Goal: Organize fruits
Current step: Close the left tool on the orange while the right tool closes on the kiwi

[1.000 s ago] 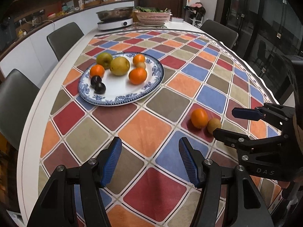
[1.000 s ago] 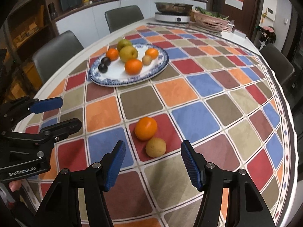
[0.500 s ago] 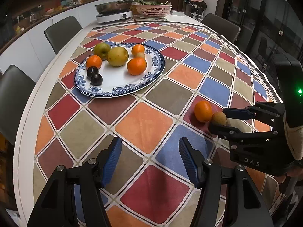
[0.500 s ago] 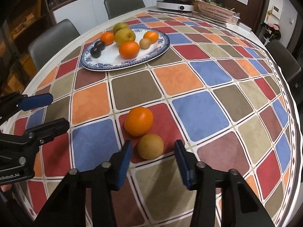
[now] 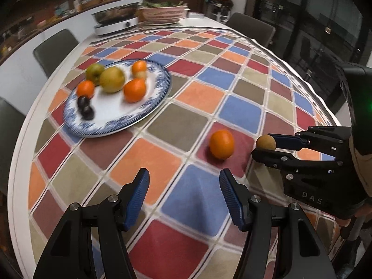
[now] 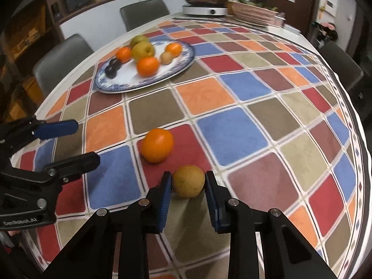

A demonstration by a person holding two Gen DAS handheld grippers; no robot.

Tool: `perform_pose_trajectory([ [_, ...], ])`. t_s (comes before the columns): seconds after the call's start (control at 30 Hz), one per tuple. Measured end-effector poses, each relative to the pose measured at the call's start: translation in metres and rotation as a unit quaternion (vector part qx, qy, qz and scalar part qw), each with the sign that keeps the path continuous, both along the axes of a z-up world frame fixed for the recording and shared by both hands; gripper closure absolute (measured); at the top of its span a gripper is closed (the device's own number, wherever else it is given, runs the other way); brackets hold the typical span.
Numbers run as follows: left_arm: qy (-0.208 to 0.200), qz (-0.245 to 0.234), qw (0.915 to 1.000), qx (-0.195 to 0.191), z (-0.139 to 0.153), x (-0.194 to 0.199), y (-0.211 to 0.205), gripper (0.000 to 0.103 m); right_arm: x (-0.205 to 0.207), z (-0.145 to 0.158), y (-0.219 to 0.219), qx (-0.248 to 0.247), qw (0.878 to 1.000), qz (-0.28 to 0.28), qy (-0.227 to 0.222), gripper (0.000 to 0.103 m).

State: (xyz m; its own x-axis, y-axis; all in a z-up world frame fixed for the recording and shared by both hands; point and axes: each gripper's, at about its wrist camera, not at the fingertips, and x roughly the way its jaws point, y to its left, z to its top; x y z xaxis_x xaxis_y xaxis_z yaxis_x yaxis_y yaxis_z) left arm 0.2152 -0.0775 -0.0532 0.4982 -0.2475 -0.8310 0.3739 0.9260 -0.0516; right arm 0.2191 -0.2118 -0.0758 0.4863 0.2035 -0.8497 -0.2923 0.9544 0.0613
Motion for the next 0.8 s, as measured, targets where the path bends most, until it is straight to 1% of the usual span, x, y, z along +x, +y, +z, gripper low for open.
perform_pose_trajectory([
  [0.27, 0.013, -0.034, 0.9993, -0.008, -0.007, 0.017, -0.033, 0.042, -0.005, 0.006, -0.030, 0.019, 0.999, -0.046, -0.004, 0.073],
  [0.33, 0.017, -0.038, 0.9991, -0.007, -0.011, 0.021, -0.040, 0.044, -0.005, 0.005, -0.036, 0.022, 0.998, -0.053, -0.005, 0.073],
  [0.4, 0.022, -0.041, 0.9989, -0.004, -0.014, 0.025, -0.047, 0.050, -0.006, 0.005, -0.041, 0.027, 0.998, -0.059, -0.004, 0.073],
  [0.53, 0.030, -0.048, 0.9984, 0.000, -0.021, 0.034, -0.059, 0.057, -0.009, 0.006, -0.047, 0.034, 0.997, -0.068, -0.005, 0.073],
  [0.63, 0.030, -0.047, 0.9984, 0.004, -0.024, 0.037, -0.063, 0.065, -0.010, 0.005, -0.050, 0.036, 0.997, -0.073, -0.004, 0.073],
  [0.67, 0.029, -0.046, 0.9985, 0.004, -0.025, 0.037, -0.064, 0.069, -0.010, 0.005, -0.051, 0.037, 0.997, -0.074, -0.004, 0.073],
  [0.7, 0.029, -0.046, 0.9985, 0.002, -0.025, 0.037, -0.065, 0.072, -0.010, 0.005, -0.052, 0.037, 0.997, -0.074, -0.004, 0.073],
  [0.8, 0.030, -0.047, 0.9984, 0.000, -0.025, 0.038, -0.066, 0.072, -0.010, 0.005, -0.053, 0.038, 0.996, -0.077, -0.004, 0.073],
])
